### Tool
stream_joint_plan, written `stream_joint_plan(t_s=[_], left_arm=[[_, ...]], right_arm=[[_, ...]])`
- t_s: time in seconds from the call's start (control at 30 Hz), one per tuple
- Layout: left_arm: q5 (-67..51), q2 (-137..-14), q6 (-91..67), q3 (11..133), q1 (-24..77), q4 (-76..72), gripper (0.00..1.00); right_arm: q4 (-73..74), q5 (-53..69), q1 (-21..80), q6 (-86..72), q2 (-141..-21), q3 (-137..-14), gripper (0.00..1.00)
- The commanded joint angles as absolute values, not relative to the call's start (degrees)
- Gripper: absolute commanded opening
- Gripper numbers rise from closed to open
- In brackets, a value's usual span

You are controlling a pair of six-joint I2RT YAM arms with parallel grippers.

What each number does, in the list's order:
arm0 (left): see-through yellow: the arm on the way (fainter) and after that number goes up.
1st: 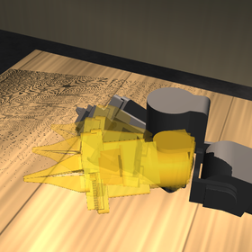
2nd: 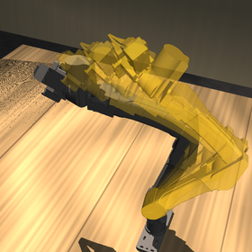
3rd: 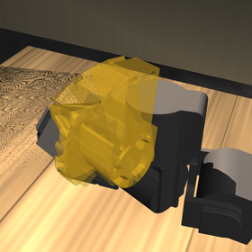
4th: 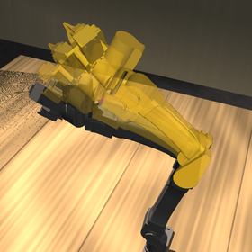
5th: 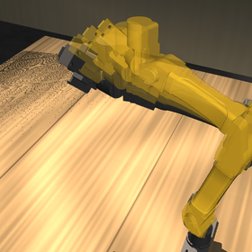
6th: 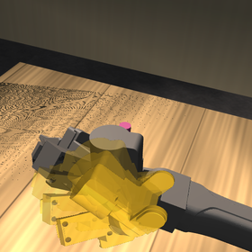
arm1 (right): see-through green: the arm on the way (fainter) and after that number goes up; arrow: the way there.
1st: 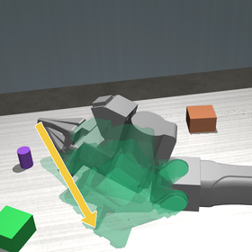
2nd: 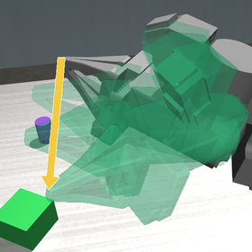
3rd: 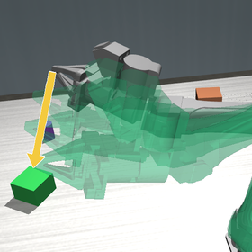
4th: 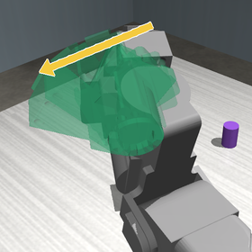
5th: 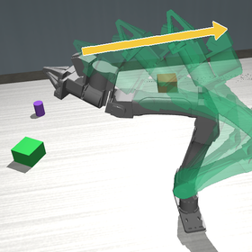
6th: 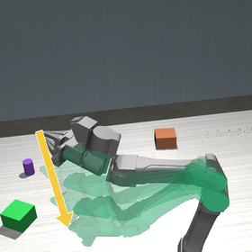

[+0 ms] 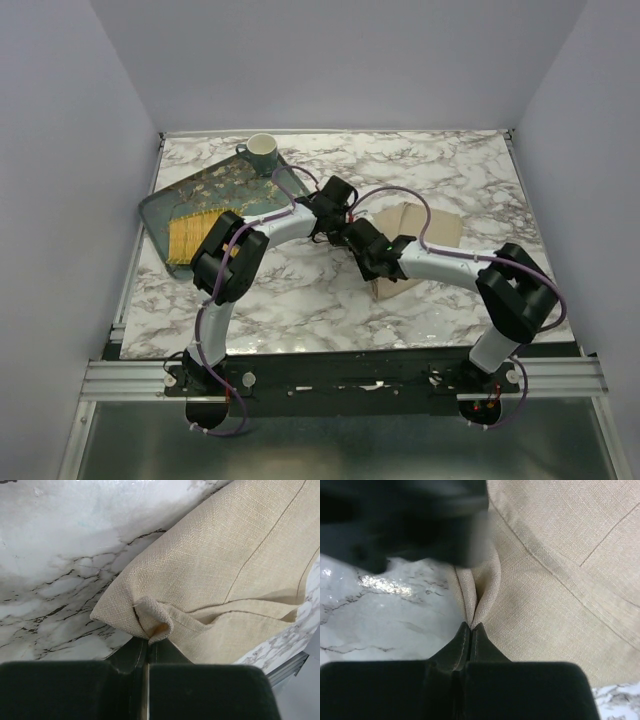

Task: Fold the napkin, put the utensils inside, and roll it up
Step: Roll the napkin with the utensil

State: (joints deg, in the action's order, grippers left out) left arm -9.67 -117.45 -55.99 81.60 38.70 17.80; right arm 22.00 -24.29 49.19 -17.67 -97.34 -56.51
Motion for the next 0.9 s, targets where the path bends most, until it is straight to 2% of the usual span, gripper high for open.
stream_joint_plan(t_s=[0.0, 0.23, 0.47, 0.67, 0.87], left_arm=[[-8.2, -116.5, -50.8, 83.1, 39.0, 18.4, 0.07], [-6.9, -116.8, -48.3, 86.0, 39.0, 20.0, 0.17], [-5.3, -119.3, -44.4, 92.7, 39.0, 24.3, 0.24], [-4.3, -120.9, -42.6, 95.3, 39.0, 25.6, 0.45], [-1.2, -118.9, -38.9, 97.2, 40.1, 26.2, 0.56]], right_arm=[[15.5, -3.7, 41.5, -15.3, -93.3, -53.7, 0.01], [12.7, 19.3, 30.2, -15.1, -94.7, -52.5, 0.01], [7.4, 34.5, 22.1, -16.1, -96.5, -49.0, 0.01], [5.1, 43.2, 15.5, -17.7, -99.0, -47.9, 0.01], [4.7, 48.7, 11.3, -19.1, -104.2, -49.3, 0.01]])
